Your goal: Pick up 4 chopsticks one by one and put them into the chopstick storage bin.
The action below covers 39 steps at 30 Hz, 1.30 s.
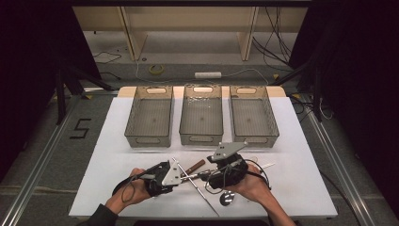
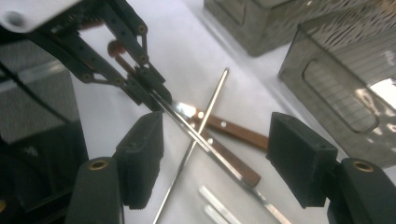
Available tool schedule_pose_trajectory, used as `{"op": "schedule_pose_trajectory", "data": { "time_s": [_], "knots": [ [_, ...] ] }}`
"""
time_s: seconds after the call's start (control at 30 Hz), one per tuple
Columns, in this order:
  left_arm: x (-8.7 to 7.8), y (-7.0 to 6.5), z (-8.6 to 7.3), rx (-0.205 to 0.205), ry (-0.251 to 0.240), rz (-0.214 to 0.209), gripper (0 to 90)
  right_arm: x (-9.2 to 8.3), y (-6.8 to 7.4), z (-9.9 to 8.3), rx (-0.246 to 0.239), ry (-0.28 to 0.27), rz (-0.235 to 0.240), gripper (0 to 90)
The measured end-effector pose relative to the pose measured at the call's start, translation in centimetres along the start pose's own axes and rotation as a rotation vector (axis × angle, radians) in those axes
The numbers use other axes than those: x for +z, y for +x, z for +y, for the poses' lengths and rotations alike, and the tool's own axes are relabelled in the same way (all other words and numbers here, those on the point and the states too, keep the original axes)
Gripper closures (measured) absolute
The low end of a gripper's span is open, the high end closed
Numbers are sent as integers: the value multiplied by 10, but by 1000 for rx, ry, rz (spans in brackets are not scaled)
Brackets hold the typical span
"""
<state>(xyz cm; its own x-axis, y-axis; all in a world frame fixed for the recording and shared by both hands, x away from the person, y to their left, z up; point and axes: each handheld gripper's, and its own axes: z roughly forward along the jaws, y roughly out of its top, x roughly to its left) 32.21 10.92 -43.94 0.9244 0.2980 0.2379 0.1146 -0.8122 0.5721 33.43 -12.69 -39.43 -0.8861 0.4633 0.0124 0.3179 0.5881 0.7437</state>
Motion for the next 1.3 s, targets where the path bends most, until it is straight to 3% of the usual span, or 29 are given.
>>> {"op": "schedule_pose_trajectory", "data": {
  "time_s": [0.13,0.17,0.3,0.33,0.63,0.77,0.87,0.93,1.07,1.23,1.27,1.3],
  "knots": [
    [-5,8,-3,-80,-17,23,830,-4,2,-2,41,-51,-15,351],
    [-7,11,-4,-109,-24,30,830,-4,4,-5,73,-86,-15,351],
    [-14,22,-6,-236,-66,54,830,-4,7,-13,107,-124,-13,337],
    [-14,22,-6,-236,-66,54,830,-4,7,-13,107,-124,-13,337],
    [-25,42,-12,-384,-114,138,830,9,8,-31,155,-109,-41,323],
    [-31,54,-15,-456,-140,141,830,12,10,-34,165,-103,-44,312],
    [-34,63,-18,-498,-152,148,830,13,11,-35,166,-99,-43,311],
    [-37,73,-19,-523,-146,183,830,16,12,-37,163,-87,-40,312],
    [-39,83,-21,-565,-154,208,830,17,14,-38,160,-83,-33,314],
    [-42,106,-26,-632,-161,249,830,18,14,-39,164,-75,-34,316],
    [-41,116,-29,-662,-159,261,830,19,14,-40,164,-74,-32,316],
    [-41,116,-29,-662,-159,261,830,19,14,-40,165,-72,-31,316]
  ]
}}
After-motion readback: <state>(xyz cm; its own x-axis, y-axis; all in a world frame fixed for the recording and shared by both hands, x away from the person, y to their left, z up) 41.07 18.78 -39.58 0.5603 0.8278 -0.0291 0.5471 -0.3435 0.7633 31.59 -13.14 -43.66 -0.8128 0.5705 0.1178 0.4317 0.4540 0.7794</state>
